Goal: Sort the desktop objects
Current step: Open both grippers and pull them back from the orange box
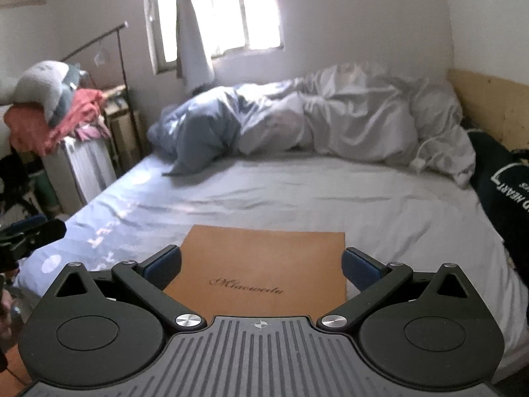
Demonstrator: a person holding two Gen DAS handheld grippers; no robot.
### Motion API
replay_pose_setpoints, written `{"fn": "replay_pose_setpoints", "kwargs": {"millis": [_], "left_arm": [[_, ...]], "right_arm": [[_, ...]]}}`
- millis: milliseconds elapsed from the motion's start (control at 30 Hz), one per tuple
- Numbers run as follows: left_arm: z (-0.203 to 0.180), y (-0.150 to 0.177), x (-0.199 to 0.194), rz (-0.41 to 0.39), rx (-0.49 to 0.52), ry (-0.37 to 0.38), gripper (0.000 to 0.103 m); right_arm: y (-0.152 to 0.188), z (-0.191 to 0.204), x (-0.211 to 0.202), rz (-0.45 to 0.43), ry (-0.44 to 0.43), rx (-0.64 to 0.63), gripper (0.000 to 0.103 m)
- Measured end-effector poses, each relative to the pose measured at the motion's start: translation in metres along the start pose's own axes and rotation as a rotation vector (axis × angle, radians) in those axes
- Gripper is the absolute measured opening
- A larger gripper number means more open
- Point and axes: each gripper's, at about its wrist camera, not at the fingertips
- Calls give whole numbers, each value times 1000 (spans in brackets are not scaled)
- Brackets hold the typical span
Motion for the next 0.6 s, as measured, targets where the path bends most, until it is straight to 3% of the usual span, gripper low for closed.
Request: {"fn": "replay_pose_setpoints", "kwargs": {"millis": [367,600], "left_arm": [[-9,30,7,58,19,-9,103],[-2,47,4,113,2,-18,103]], "right_arm": [[52,-13,2,-70,-15,3,103],[82,-7,14,-32,-20,-46,103]]}}
Point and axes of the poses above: each gripper's, at about its wrist camera, not at the fingertips, and x roughly the way its jaws point, z to its left, y to its underside, and after that the axes turned 7 degrees about y, right-handed
